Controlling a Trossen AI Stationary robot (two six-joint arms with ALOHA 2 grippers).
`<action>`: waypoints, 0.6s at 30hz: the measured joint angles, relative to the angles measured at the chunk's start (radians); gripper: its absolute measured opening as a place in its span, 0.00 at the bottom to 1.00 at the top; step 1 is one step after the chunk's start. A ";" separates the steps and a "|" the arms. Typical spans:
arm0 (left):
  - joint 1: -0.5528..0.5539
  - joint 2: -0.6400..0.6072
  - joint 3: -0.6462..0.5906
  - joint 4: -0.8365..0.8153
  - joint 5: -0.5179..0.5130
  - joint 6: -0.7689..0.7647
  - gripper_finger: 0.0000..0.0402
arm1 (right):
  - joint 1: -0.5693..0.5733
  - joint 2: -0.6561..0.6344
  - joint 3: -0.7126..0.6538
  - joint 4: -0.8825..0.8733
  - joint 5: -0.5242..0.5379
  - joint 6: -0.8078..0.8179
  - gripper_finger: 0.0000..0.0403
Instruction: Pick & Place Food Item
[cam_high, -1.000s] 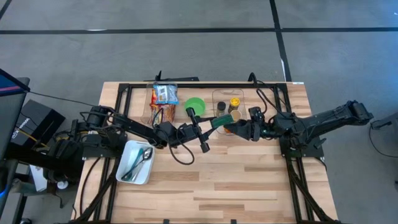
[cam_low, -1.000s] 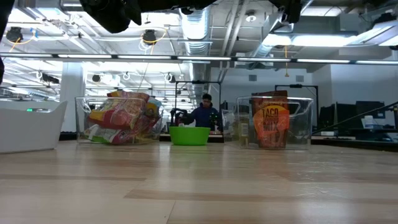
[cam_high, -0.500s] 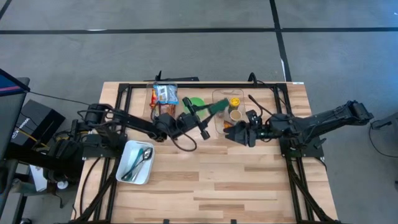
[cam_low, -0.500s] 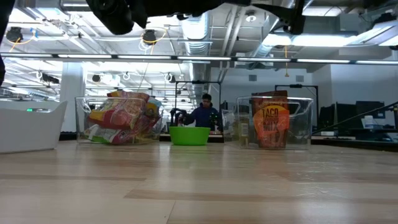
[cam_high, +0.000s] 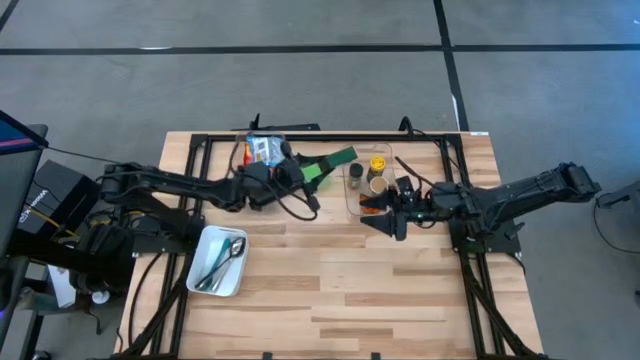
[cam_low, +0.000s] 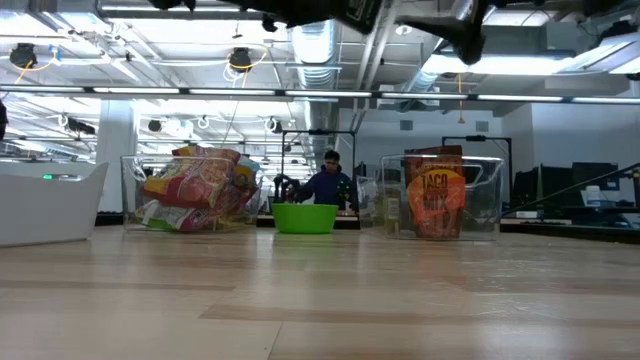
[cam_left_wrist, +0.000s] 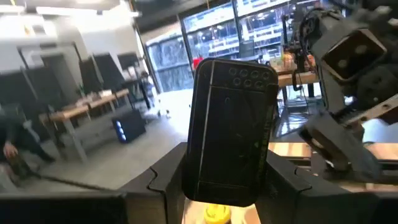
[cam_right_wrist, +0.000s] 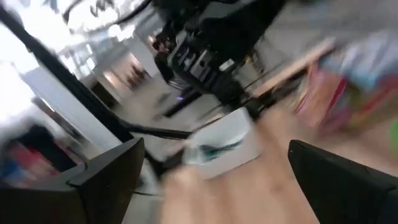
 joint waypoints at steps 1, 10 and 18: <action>0.002 -0.018 0.000 -0.034 0.000 -0.027 0.35 | -0.003 0.000 0.000 -0.001 0.000 -0.092 0.97; 0.001 -0.173 0.000 -0.410 0.000 -0.228 0.35 | -0.004 0.000 0.000 -0.002 0.001 -0.367 0.97; 0.000 -0.219 0.000 -0.615 -0.001 -0.319 0.35 | -0.012 -0.001 0.000 0.045 0.001 -0.367 0.97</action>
